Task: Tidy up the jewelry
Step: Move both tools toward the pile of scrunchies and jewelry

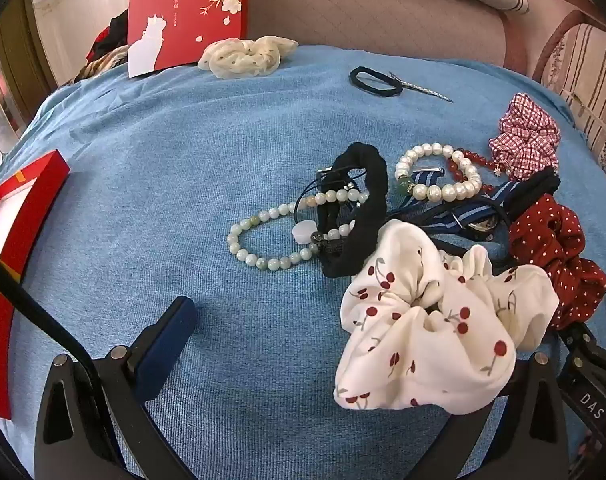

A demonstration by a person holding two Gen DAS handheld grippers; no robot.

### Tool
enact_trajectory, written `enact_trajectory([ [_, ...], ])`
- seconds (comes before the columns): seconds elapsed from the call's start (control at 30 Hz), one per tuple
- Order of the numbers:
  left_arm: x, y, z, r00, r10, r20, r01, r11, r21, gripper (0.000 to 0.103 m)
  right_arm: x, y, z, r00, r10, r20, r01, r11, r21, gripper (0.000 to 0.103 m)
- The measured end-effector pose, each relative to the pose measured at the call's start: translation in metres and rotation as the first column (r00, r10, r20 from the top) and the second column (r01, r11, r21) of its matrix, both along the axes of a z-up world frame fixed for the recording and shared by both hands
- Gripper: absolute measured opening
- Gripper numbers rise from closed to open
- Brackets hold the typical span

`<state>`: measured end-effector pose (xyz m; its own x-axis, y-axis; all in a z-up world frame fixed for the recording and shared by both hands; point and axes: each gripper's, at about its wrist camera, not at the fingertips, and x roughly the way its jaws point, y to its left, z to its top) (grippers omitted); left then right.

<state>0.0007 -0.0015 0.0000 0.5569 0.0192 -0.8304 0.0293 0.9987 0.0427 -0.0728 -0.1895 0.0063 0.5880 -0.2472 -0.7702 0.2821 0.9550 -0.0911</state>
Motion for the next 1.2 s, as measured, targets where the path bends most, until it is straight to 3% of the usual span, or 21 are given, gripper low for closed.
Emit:
enact_trajectory([
  [0.2, -0.005, 0.009, 0.008, 0.998, 0.002, -0.059, -0.001, 1.000, 0.018, 0.103, -0.003, -0.004, 0.001, 1.000, -0.003, 0.003, 0.003, 0.999, 0.033, 0.103],
  [0.4, -0.078, 0.052, 0.033, 0.998, 0.062, -0.010, -0.062, 0.998, -0.023, 0.103, 0.002, -0.017, -0.001, 0.997, 0.007, -0.072, 0.003, 0.992, 0.127, 0.103],
  [0.6, -0.131, 0.096, 0.047, 0.989, 0.141, 0.042, -0.141, 0.990, -0.003, 0.103, -0.019, 0.011, 0.007, 0.989, 0.089, -0.116, -0.085, 0.996, 0.038, 0.102],
  [0.67, -0.138, 0.101, 0.046, 0.989, 0.144, 0.044, -0.145, 0.989, 0.013, 0.103, -0.031, 0.015, 0.012, 0.989, 0.086, -0.119, -0.085, 0.996, 0.013, 0.095],
  [0.73, -0.151, 0.107, 0.043, 0.989, 0.140, 0.052, -0.142, 0.989, 0.031, 0.103, -0.045, 0.021, 0.021, 0.992, 0.072, -0.102, -0.072, 0.997, -0.001, 0.083],
  [0.87, -0.161, 0.102, 0.035, 0.993, 0.118, 0.024, -0.119, 0.992, 0.042, 0.103, -0.068, 0.045, 0.058, 0.995, 0.082, 0.052, -0.079, 0.995, -0.060, 0.082],
  [1.03, -0.173, 0.092, 0.039, 0.998, 0.053, 0.038, -0.053, 0.998, 0.015, 0.103, -0.061, 0.072, 0.067, 0.989, 0.150, 0.011, -0.149, 0.989, -0.018, 0.082],
  [1.2, -0.174, 0.085, 0.052, 0.997, 0.019, 0.072, -0.020, 1.000, 0.015, 0.103, -0.065, 0.073, 0.063, 0.993, 0.119, 0.017, -0.119, 0.992, 0.044, 0.082],
])
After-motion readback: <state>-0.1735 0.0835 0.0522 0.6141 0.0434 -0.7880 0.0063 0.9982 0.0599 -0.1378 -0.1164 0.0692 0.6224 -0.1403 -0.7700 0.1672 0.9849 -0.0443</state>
